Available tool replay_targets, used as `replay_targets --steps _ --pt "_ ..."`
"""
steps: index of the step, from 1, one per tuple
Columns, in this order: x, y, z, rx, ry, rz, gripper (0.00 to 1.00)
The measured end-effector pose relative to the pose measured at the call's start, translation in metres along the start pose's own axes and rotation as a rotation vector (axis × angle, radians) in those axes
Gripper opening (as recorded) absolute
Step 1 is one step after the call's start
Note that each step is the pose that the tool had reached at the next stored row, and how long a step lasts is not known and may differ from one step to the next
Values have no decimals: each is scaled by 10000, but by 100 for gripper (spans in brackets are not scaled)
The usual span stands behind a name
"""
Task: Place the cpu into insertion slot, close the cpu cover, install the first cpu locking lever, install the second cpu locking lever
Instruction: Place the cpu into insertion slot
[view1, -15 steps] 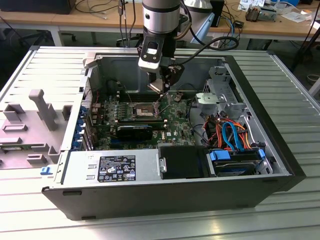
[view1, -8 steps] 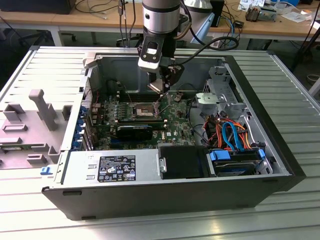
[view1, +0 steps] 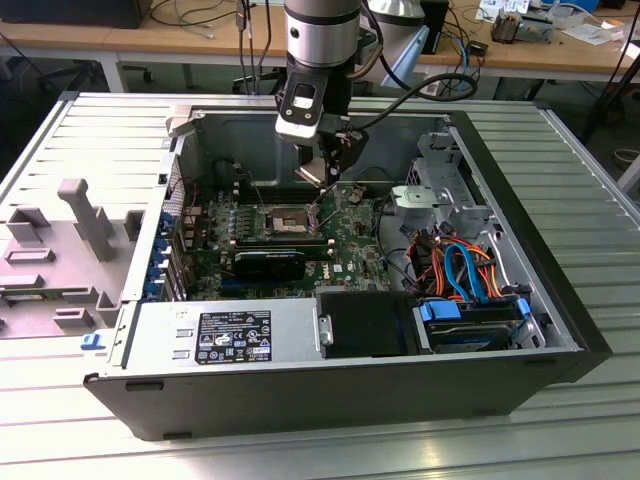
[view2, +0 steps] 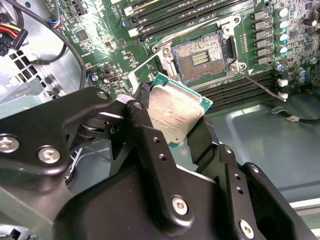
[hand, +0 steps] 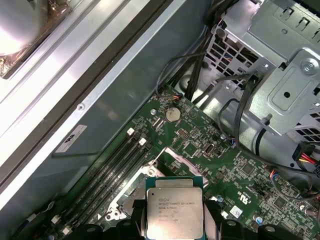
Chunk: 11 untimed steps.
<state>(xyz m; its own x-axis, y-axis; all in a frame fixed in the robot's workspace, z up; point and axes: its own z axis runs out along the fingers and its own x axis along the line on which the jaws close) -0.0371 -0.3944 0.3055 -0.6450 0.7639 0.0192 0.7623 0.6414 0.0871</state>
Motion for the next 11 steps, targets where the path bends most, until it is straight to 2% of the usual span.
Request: replay_targets --steps 11 --pt "0 0 1 -2 -10 122 54"
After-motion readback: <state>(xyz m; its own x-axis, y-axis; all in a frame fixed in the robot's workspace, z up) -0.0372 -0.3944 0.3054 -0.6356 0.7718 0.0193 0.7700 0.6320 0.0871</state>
